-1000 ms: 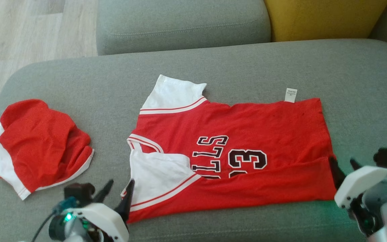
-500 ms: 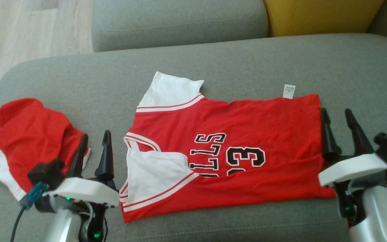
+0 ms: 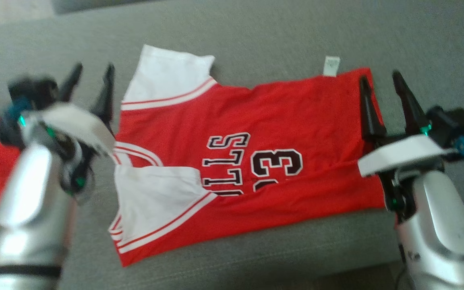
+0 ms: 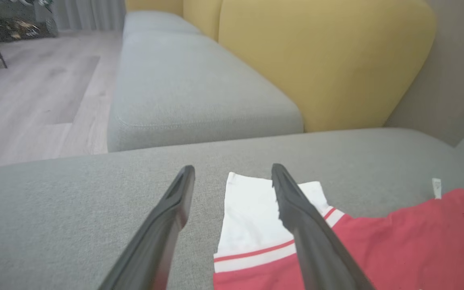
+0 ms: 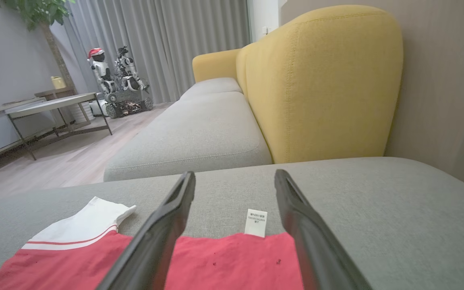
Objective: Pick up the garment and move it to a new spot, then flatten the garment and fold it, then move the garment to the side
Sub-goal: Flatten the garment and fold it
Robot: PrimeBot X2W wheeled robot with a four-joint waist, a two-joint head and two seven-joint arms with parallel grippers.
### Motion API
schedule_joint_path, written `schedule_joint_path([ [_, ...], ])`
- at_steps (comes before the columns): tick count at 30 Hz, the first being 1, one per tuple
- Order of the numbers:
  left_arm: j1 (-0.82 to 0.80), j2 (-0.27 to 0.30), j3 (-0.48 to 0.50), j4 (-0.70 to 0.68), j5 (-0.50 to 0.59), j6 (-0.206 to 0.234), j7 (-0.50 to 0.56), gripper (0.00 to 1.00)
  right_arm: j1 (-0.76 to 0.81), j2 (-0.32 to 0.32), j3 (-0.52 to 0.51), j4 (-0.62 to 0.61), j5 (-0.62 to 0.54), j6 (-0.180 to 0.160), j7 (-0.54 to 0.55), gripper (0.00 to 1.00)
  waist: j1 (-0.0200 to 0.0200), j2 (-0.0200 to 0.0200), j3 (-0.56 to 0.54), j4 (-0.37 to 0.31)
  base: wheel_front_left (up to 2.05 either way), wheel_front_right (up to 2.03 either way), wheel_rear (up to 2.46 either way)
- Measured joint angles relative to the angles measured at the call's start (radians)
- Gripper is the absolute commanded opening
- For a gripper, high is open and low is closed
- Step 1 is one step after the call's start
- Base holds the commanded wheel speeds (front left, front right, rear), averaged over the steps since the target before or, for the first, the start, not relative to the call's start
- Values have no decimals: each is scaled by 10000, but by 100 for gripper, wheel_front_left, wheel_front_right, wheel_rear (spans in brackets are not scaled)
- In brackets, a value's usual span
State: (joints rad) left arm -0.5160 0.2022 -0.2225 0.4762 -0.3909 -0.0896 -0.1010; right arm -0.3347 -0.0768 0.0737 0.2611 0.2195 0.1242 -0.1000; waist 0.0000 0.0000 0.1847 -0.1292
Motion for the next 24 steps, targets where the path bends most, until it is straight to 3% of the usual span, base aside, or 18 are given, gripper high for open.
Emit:
schedule_joint_path([
  [5, -2508, 949, -297, 1565, -420, -337, 2527, 100, -1126, 109, 405, 140, -205, 0, 125, 100, 1, 0, 1092, -711, 0, 0, 0],
  [11, -4367, 1852, -993, 2272, -966, -349, 4186, 100, -1948, 159, 922, 280, 42, 0, 21, 100, 3, 0, 1973, -1487, 0, 0, 0],
  [19, -5015, 2696, -2560, 2708, -1496, -351, 5118, 100, -2367, 165, 1233, 545, 579, 0, -307, 100, 2, -1, 2733, -2173, 0, 0, 0],
  [24, -5313, 2913, -3239, 2867, -1835, -362, 5145, 100, -2401, 165, 1321, 702, 711, 0, -497, 100, 2, -1, 2958, -2361, 0, 0, 0],
])
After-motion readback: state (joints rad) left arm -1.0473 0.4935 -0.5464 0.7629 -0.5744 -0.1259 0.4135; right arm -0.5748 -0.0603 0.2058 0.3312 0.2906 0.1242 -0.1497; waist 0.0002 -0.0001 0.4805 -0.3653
